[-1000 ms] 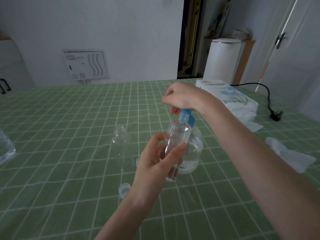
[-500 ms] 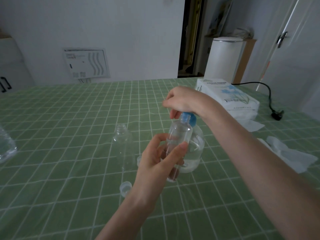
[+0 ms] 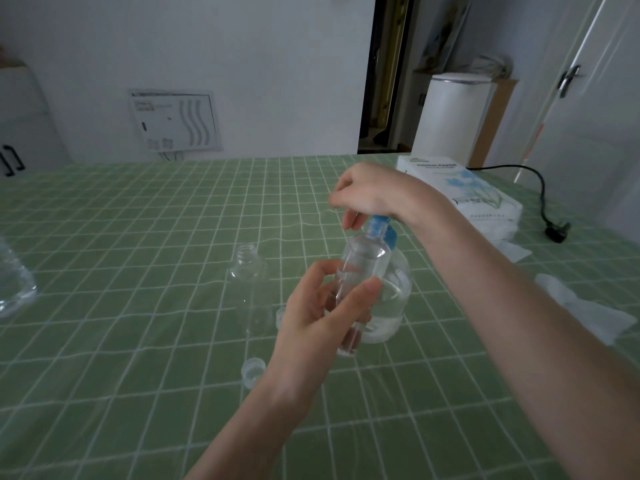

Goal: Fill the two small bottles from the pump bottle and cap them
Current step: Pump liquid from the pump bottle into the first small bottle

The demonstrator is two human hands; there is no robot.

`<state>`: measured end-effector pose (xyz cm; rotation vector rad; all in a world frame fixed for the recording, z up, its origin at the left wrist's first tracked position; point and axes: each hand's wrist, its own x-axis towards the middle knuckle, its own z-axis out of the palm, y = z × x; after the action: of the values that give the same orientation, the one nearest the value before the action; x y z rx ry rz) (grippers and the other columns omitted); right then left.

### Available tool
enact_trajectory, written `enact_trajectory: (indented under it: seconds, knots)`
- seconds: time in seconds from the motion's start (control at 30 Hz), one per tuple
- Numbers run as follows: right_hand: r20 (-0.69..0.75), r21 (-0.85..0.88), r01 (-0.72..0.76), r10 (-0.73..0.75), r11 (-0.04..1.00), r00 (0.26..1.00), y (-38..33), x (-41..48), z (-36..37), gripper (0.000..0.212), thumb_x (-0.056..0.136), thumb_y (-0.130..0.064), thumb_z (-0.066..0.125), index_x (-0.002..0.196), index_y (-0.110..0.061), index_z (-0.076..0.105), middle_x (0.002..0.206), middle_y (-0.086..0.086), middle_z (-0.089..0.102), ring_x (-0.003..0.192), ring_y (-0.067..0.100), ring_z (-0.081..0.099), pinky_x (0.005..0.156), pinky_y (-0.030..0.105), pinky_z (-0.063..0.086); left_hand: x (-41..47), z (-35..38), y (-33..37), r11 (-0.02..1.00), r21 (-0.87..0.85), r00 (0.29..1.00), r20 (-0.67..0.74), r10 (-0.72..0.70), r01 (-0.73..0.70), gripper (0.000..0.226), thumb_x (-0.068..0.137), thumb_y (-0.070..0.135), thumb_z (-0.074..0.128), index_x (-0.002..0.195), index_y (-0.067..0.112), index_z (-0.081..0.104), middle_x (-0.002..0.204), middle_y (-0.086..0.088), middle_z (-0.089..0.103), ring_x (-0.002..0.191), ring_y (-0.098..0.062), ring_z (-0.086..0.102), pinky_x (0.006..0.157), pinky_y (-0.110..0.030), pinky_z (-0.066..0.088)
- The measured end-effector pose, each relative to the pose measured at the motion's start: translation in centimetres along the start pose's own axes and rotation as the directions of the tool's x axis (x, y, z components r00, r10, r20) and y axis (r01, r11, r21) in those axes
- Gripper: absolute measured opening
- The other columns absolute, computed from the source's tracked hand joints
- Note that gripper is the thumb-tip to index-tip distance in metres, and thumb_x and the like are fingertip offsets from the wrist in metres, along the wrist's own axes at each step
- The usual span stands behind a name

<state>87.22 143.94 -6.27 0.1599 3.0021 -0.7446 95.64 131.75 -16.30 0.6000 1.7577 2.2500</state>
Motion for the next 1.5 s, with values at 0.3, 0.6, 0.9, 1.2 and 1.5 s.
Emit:
enact_trajectory:
  seconds: [0.3, 0.6, 0.9, 1.2, 1.5]
  knots:
    - [0.003, -0.002, 0.002, -0.002, 1.000, 1.000, 0.3, 0.0, 0.4, 0.034, 0.092, -0.024, 0.052, 0.117, -0.003, 0.061, 0.106, 0.016, 0.071, 0.102, 0.030, 0.067, 0.096, 0.044, 0.050, -0.1, -0.1, -0.1, 1.000, 0.008, 1.000, 0.008, -0.012, 0.012, 0.023, 0.072, 0.038, 0.066, 0.091, 0.026, 0.063, 0.079, -0.008, 0.064, 0.067, -0.020, 0.052, 0.051, -0.020, 0.044]
    - [-0.026, -0.001, 0.015, -0.015, 1.000, 1.000, 0.1, 0.1, -0.2, 0.034, 0.093, -0.023, 0.051, 0.117, -0.002, 0.061, 0.097, 0.012, 0.073, 0.099, 0.029, 0.069, 0.090, 0.040, 0.051, 0.0, 0.1, 0.1, 1.000, 0.008, 1.000, 0.014, 0.006, -0.006, 0.024, 0.073, 0.037, 0.065, 0.092, 0.025, 0.062, 0.081, -0.008, 0.065, 0.069, -0.020, 0.054, 0.051, -0.021, 0.044]
    - [0.023, -0.004, -0.007, 0.007, 1.000, 1.000, 0.6, 0.3, 0.7, 0.035, 0.094, -0.028, 0.051, 0.119, -0.004, 0.059, 0.107, 0.014, 0.069, 0.100, 0.028, 0.067, 0.097, 0.041, 0.048, -0.2, -0.2, -0.3, 1.000, 0.020, 1.000, 0.002, -0.002, 0.002, 0.022, 0.073, 0.037, 0.066, 0.089, 0.024, 0.062, 0.075, -0.004, 0.062, 0.066, -0.020, 0.052, 0.049, -0.018, 0.043]
    - [-0.030, 0.018, 0.031, -0.030, 0.999, 0.999, 0.3, 0.2, -0.3, 0.033, 0.092, -0.026, 0.052, 0.113, -0.003, 0.063, 0.092, 0.011, 0.074, 0.093, 0.026, 0.070, 0.080, 0.031, 0.051, 0.0, 0.1, 0.0, 1.000, 0.007, 1.000, 0.016, 0.015, -0.015, 0.029, 0.072, 0.037, 0.066, 0.096, 0.021, 0.062, 0.079, -0.005, 0.066, 0.066, -0.019, 0.053, 0.050, -0.018, 0.044]
    - [0.033, -0.001, -0.012, 0.012, 1.000, 0.999, 0.4, 0.4, 0.3, 0.034, 0.094, -0.026, 0.051, 0.117, -0.004, 0.061, 0.105, 0.013, 0.071, 0.099, 0.027, 0.069, 0.097, 0.040, 0.048, 0.1, -0.1, -0.3, 1.000, -0.002, 1.000, 0.007, 0.001, -0.001, 0.025, 0.074, 0.035, 0.066, 0.094, 0.021, 0.062, 0.077, -0.006, 0.063, 0.067, -0.021, 0.049, 0.050, -0.022, 0.041]
